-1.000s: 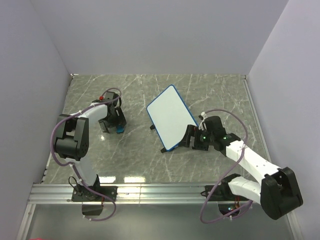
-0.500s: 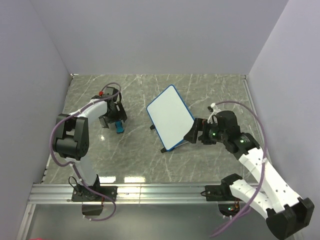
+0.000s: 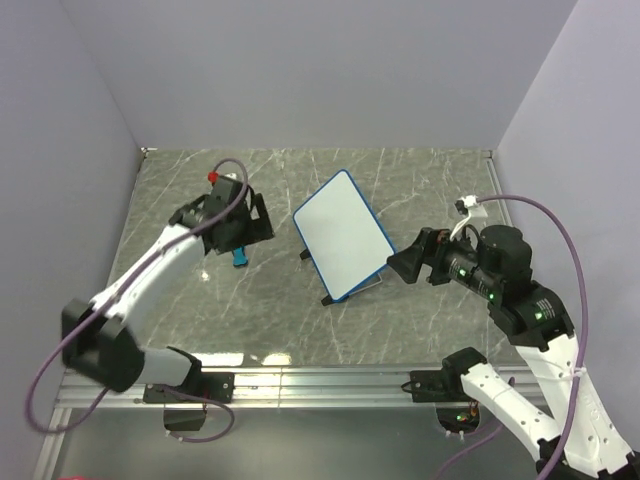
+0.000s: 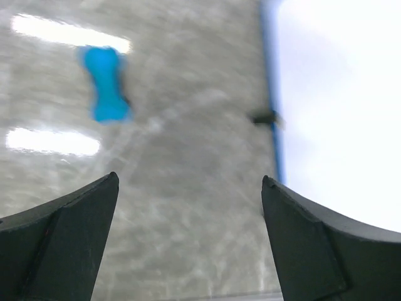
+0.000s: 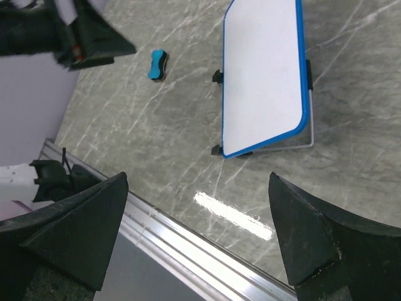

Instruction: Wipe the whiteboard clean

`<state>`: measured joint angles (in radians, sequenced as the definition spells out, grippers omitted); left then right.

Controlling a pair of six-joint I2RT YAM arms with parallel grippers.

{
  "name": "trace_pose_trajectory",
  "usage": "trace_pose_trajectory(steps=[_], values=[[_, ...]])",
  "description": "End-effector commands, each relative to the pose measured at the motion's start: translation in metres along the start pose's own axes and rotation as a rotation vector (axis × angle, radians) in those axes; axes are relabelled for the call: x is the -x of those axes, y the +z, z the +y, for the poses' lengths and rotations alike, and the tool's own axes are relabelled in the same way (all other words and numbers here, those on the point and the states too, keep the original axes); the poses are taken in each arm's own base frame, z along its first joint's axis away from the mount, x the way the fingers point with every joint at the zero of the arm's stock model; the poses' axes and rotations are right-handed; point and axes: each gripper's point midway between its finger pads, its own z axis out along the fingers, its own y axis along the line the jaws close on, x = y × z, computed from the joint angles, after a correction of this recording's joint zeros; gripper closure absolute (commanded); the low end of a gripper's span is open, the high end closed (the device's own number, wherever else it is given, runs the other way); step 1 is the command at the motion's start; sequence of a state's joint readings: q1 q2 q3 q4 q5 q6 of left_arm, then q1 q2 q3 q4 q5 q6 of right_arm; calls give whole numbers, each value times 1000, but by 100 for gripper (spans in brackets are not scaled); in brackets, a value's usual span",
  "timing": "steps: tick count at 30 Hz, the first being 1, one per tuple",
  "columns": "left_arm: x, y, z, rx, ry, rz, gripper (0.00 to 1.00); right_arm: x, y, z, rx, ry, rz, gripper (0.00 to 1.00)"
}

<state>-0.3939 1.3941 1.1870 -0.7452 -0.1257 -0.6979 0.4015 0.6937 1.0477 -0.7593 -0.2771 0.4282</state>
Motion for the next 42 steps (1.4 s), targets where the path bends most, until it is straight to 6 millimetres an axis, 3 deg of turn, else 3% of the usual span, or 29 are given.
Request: trace_pose_trajectory(steps=[1,3,4,7,8,13,21,31,35,37,38,40,41,42], values=[[-26,-56,-39,-198,46,-74,1,0,-11,-7,-37,-32,-28,0],[-36,-66,-36,-211,32,-131,1,3,-13,-12,-53,-35,-82,0],[-37,-84,-35,-255,15,-170,0,-1,-15,-16,-57,-37,-103,0],[-42,-92,-17,-258,-36,-228,1,-3,-16,-20,-52,-38,-163,0],[-40,-102,-14,-287,-49,-262,1,-1,-16,-19,-41,-36,-185,0],[-39,-105,-4,-268,-3,-290,1,-10,-4,-25,-43,-14,-164,0],[-33,-104,-19,-296,22,-285,1,-14,10,-33,-69,-20,-134,0],[-22,-105,-24,-269,73,-304,1,-9,23,-29,-41,-11,-124,0],[4,-119,-20,-209,46,-385,1,-2,27,-27,-38,-12,-141,0],[39,-153,-27,-246,-16,-533,1,0,29,-27,-38,-8,-143,0],[46,-155,-21,-232,-22,-587,1,4,30,-26,-37,-8,-158,0],[70,-180,-18,-293,-84,-762,1,8,34,-25,-27,-7,-174,0],[65,-164,-4,-231,-25,-801,1,9,36,-25,-25,-5,-183,0],[64,-163,0,-233,-12,-830,1,9,39,-26,-26,-2,-183,0]])
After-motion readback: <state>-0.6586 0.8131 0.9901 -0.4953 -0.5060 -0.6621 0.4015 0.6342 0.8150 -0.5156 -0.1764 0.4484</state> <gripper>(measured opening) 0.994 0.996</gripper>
